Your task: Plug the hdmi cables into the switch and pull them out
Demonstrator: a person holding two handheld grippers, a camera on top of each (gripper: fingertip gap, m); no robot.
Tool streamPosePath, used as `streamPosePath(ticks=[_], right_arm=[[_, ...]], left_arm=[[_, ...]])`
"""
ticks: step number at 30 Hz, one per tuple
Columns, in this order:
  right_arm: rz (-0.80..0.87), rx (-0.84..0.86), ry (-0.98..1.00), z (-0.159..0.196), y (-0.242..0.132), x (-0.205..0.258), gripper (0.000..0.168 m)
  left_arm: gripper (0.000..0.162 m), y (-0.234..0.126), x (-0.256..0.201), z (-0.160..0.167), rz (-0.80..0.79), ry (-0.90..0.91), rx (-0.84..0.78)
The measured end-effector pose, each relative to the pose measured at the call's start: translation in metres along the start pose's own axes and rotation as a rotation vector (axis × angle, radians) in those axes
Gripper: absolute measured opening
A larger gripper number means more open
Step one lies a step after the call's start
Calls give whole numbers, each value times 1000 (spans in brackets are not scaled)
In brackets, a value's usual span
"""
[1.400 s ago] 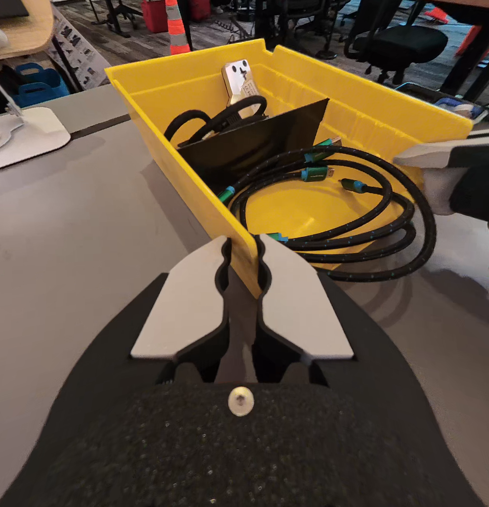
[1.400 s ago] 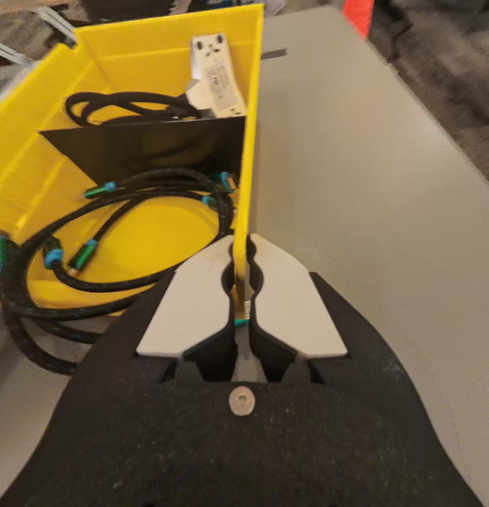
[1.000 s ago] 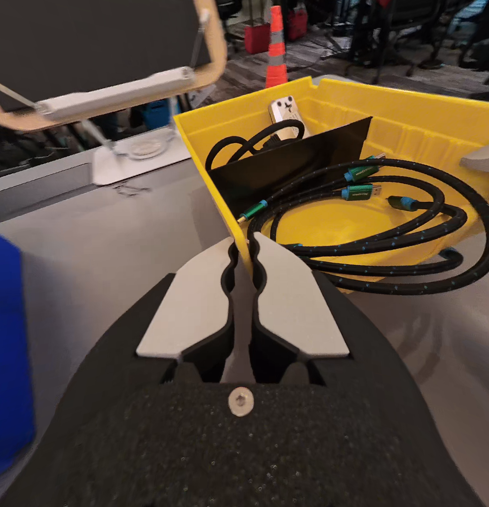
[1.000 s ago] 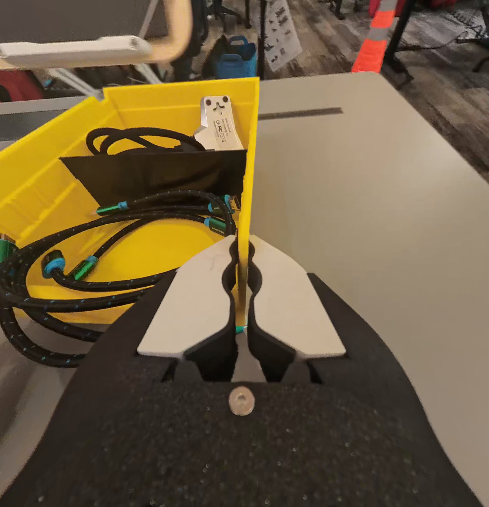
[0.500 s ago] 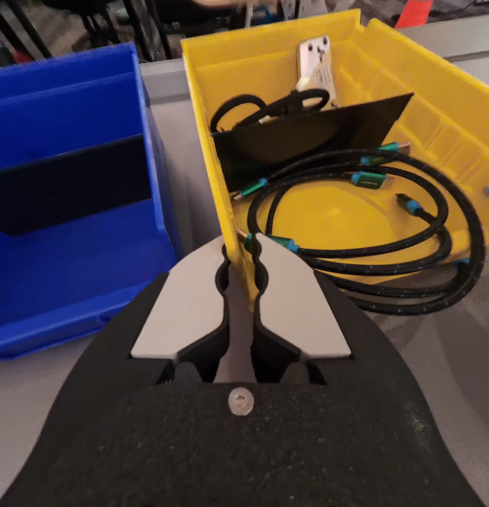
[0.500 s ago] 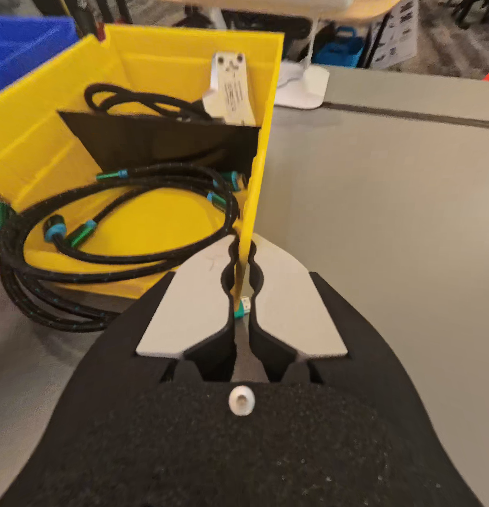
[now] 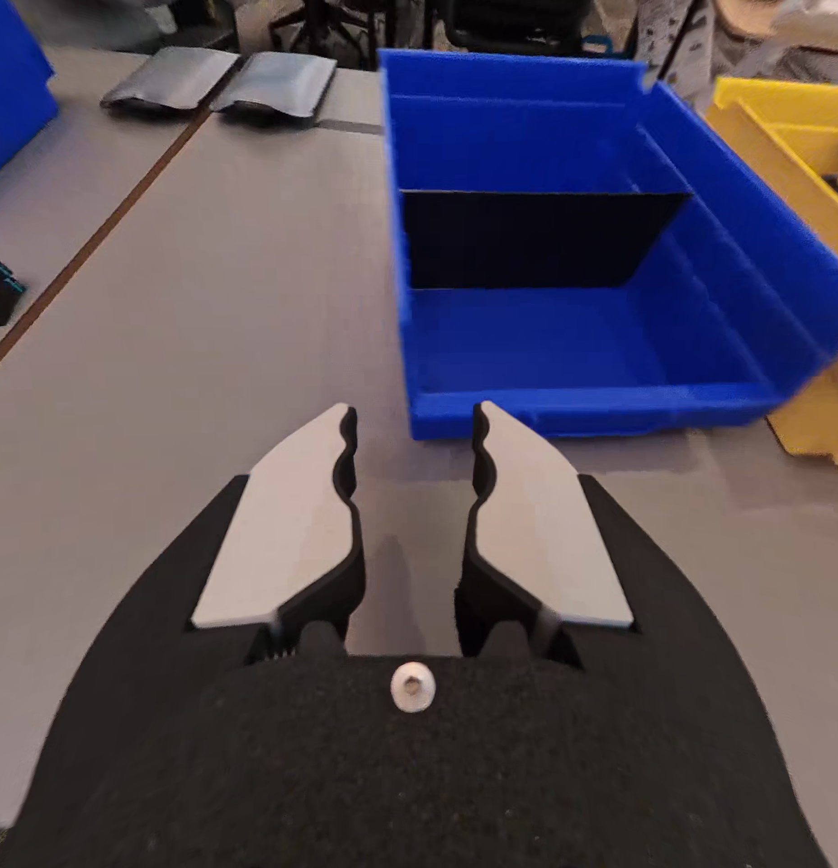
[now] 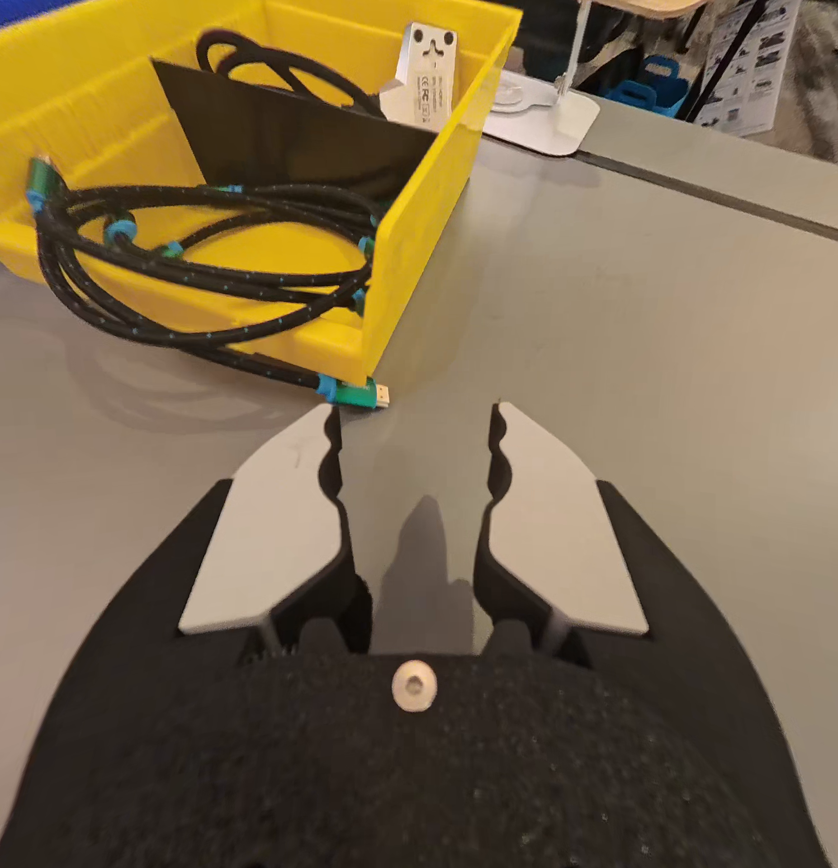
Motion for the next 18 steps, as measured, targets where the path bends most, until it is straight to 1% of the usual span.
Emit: streamPosePath(ticks=[1,2,3,5,7,8,10,11,13,15,18], right_arm=[[10,12,-35,4,-2,1,61],[8,27,-62,8,-6,4,63],[4,38,-79,11,-10,8,69],[9,33,-85,10,-17,15,67],[-1,14,-66,7,-21,27,63],[-17,9,-56,6,-21,36,62],[-64,2,-30,4,-20,60,57],[-90,-1,-6,3,-18,75,52],[-168,10,54,3,-11,114,45],[-258,31,72,-1,-2,158,46],[-317,-29,73,-26,16,211,57]], left_arm=[[45,9,3,1,16,-17,-1],[47,18,3,2,39,-25,6],[50,27,2,3,57,-22,9],[48,41,2,5,63,-1,-4],[7,48,6,4,34,13,-26],[2,49,9,4,13,13,-31],[2,47,8,5,14,8,-30],[2,44,7,5,17,1,-30],[2,35,5,8,10,3,-22],[3,24,3,11,4,13,-6],[3,2,-2,16,5,29,12]])
Point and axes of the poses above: each gripper's, where its closed fingertips meet, y out along the fingers, z out of its underside, x = y × z across the jaws, the point moved 1 cm from there along -y, back along the fingers, and after that the axes turned 14 degrees about -x, right-handed, at the moved point
